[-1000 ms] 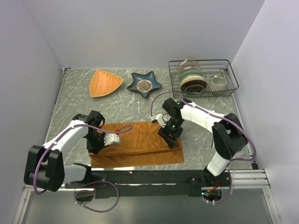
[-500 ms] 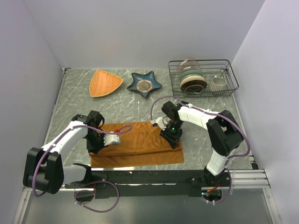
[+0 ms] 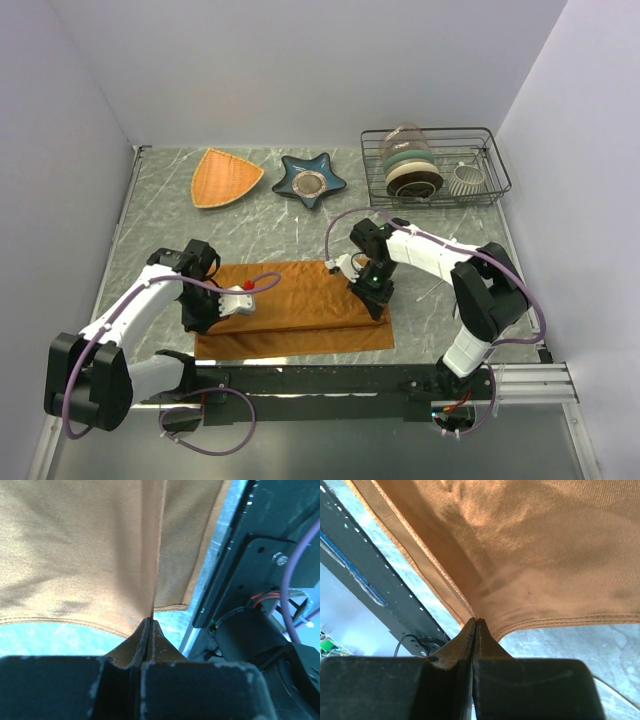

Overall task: Fold the napkin into a case and place the utensils inside
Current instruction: Fold and flatten the napkin at the center of the board.

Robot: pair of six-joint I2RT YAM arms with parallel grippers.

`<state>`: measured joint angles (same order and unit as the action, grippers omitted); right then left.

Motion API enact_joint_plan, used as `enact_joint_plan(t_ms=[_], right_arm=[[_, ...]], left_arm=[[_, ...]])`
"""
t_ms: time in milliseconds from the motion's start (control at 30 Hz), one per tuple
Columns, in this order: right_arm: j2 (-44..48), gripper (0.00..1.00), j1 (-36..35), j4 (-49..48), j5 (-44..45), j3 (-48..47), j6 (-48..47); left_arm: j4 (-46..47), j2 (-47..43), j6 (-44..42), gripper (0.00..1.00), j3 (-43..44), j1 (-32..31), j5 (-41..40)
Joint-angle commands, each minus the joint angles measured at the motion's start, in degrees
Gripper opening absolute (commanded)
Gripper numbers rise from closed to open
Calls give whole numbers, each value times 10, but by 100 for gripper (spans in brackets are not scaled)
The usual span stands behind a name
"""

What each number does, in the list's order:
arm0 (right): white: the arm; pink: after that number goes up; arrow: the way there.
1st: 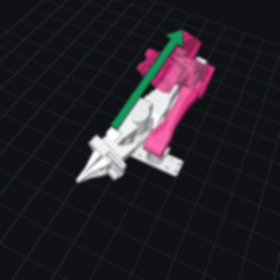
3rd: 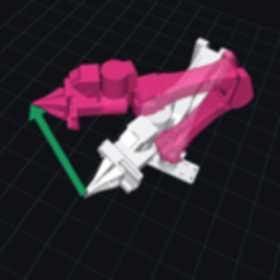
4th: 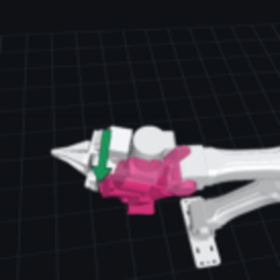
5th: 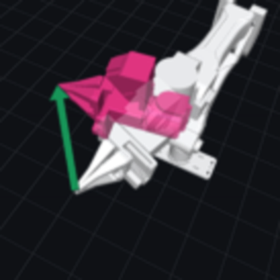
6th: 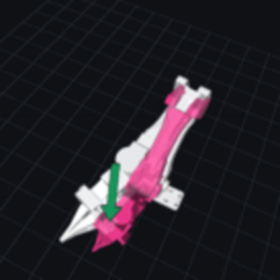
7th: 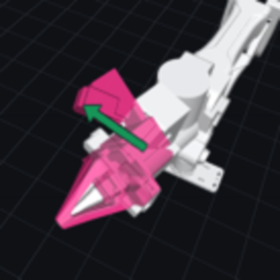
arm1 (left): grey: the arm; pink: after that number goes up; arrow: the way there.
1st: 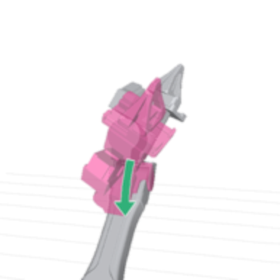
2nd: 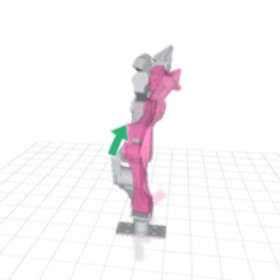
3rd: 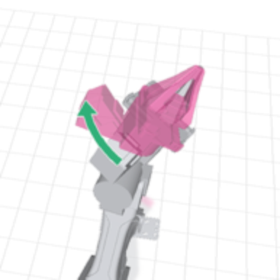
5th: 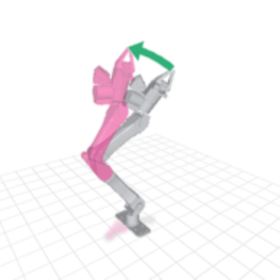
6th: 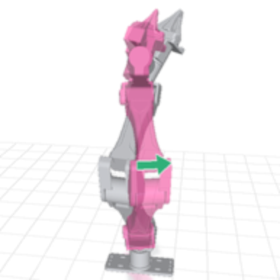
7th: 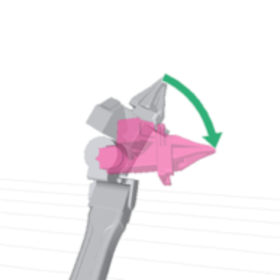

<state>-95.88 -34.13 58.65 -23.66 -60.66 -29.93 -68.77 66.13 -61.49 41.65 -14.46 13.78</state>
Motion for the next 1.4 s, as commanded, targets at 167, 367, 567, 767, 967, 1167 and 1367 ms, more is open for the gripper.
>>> enact_joint_plan(t_ms=[167,367,567,767,967,1167,1367], right_arm=[[37,0,0,28,-14,18,-11],[37,0,-1,38,-14,14,-15],[28,0,-6,51,-18,10,-20],[14,0,-8,52,-18,10,-24],[11,43,-16,66,-31,-2,-30],[31,61,-6,92,-61,-49,-35],[27,60,94,55,-77,-134,-6]], left_arm=[[-51,-12,-18,1,32,-9,42],[-65,-8,-22,1,39,-14,49],[-70,1,-24,1,41,-19,56],[-69,13,-22,1,41,-27,60],[-57,16,-2,39,40,-29,37],[-62,0,9,58,75,-29,30],[-25,72,63,57,191,79,124]])
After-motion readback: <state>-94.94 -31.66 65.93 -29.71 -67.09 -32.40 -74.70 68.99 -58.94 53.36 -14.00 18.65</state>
